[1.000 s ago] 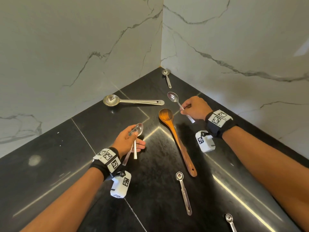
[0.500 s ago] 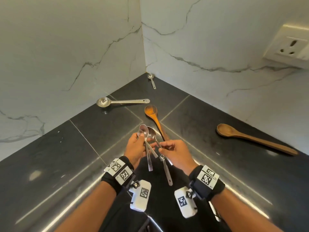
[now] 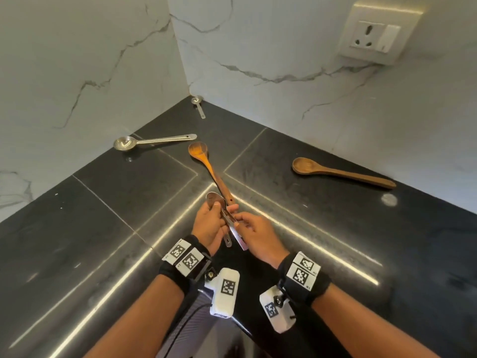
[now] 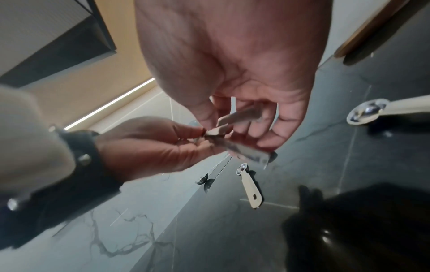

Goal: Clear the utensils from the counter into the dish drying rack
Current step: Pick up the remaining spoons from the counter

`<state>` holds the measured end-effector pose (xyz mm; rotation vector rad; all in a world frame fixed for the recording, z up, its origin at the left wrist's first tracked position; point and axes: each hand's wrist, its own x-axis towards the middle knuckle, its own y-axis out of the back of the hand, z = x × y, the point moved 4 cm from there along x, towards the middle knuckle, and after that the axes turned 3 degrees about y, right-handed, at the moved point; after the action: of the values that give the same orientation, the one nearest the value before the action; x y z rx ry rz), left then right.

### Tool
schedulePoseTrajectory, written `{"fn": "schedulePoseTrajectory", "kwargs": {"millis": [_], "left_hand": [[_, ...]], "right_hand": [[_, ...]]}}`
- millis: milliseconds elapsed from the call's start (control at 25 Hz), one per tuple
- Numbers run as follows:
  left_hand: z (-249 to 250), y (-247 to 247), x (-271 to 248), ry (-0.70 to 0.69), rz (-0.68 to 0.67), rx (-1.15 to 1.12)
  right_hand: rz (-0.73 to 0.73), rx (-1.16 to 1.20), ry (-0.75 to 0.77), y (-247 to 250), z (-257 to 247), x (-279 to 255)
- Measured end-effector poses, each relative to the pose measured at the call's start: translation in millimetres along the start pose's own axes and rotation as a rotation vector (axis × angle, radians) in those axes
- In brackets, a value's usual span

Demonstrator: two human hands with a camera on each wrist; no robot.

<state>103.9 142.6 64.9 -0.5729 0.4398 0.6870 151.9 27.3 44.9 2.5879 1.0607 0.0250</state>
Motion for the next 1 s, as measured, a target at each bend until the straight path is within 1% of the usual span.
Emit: {"fn": "schedulePoseTrajectory", "kwargs": {"millis": [80,160,280,320,440,520,600,680,840,1000], "left_hand": [[-3,-13,-1,0.005,-0.022,0.014],[-8,-27,-4,-0.008,-0.071,0.062],[-9,-43,-12,-0.067,-0.147,0.254],[-9,-48,-18,-0.097,-0.174,0.310],[-12,-66,-39,-0.188,-0.275,0.413],[-22,-86,-57,-0.249,-0.387,0.472],[-31,-115,-79,-0.310,-0.480,0.527],[-41,-145,-104,-0.341,-0.547,0.555],[-58,-211,-156,-0.376,-0.721,0.568],[-83,-294,-217,-0.441,-0.920,0.598]], "right_hand": [[0.007,0.017,-0.015,2,0,-12],[0.058,-0.023,0.005,13,-8,-26],[0.177,-0.189,0.036,42,-24,-48],[0.188,-0.265,0.040,54,-29,-56],[0.129,-0.495,0.039,97,-40,-82],[0.115,-0.532,0.024,127,-46,-110],[0.103,-0.522,-0.003,153,-48,-141],[0.108,-0.567,-0.030,177,-53,-174],[0.168,-0.774,-0.107,237,-79,-241],[0.179,-1.012,-0.190,317,-111,-318]]}}
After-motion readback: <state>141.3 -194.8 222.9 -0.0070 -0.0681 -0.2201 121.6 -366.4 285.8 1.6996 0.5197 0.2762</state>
